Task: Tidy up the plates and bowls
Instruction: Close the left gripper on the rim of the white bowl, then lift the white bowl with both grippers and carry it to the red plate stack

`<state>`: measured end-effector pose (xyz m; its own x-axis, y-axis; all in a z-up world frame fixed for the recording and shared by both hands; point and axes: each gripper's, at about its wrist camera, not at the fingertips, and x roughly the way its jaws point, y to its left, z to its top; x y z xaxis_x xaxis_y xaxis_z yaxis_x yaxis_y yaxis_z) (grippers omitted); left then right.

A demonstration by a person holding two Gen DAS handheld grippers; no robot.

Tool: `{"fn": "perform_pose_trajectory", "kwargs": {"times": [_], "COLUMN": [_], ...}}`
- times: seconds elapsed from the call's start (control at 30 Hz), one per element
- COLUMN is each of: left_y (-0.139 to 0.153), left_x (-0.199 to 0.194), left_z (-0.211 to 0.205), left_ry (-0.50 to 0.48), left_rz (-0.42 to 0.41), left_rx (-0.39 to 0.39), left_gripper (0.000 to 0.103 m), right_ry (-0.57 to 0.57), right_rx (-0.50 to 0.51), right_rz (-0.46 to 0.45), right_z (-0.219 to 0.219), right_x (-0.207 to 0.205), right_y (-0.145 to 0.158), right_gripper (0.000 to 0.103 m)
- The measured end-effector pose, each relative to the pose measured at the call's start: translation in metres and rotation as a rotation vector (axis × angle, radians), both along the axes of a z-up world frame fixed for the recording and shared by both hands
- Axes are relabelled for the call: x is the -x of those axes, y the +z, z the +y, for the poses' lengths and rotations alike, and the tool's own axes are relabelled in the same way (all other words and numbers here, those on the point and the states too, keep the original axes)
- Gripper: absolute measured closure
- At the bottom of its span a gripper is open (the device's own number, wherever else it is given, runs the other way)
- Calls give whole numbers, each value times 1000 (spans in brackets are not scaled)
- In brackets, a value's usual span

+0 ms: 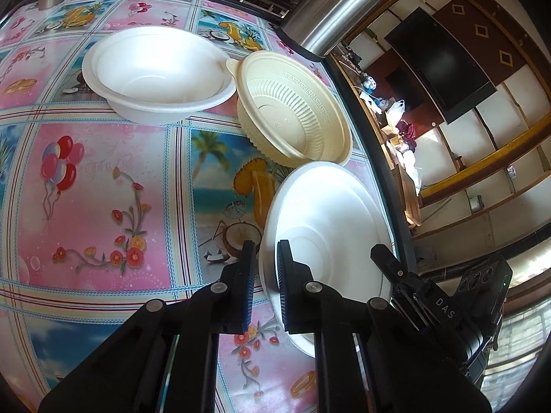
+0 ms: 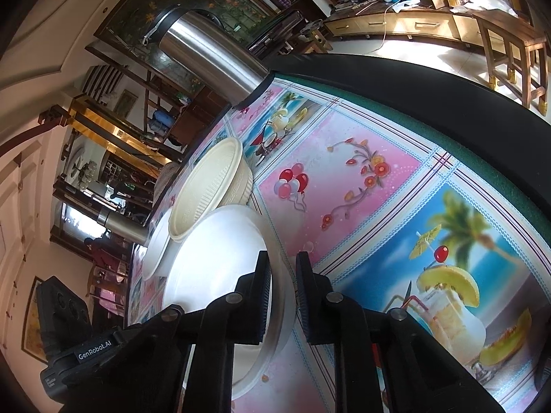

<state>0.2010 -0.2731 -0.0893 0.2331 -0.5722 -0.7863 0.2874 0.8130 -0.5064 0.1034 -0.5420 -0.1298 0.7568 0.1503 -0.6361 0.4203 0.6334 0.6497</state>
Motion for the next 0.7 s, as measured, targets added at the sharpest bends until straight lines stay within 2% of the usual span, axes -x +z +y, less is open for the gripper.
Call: {"fn": "perform_pose_trajectory", "kwargs": {"times": [0.07, 0.2, 0.33, 0.5, 0.7], "left_y": [0, 4, 4, -3, 2], "left_x": [2, 7, 11, 24, 44], "left_z": [1, 4, 17, 50, 104], "left_ry": [2, 16, 32, 81, 166], "left_rz": [2, -11, -2, 24, 1], "left_rx": [1, 6, 28, 26, -16], "left_gripper": [98, 98, 98, 98, 98], "right_ry": [10, 15, 21, 51, 134], "right_rx": [19, 68, 28, 1, -4], "right_rz": [-6, -4, -7, -20, -33], "right_z": [2, 8, 7, 19, 64], "right_x": [-1, -1, 0, 0, -3], "right_y": [3, 6, 1, -1, -1], "right_gripper": [95, 95, 95, 95, 95]}}
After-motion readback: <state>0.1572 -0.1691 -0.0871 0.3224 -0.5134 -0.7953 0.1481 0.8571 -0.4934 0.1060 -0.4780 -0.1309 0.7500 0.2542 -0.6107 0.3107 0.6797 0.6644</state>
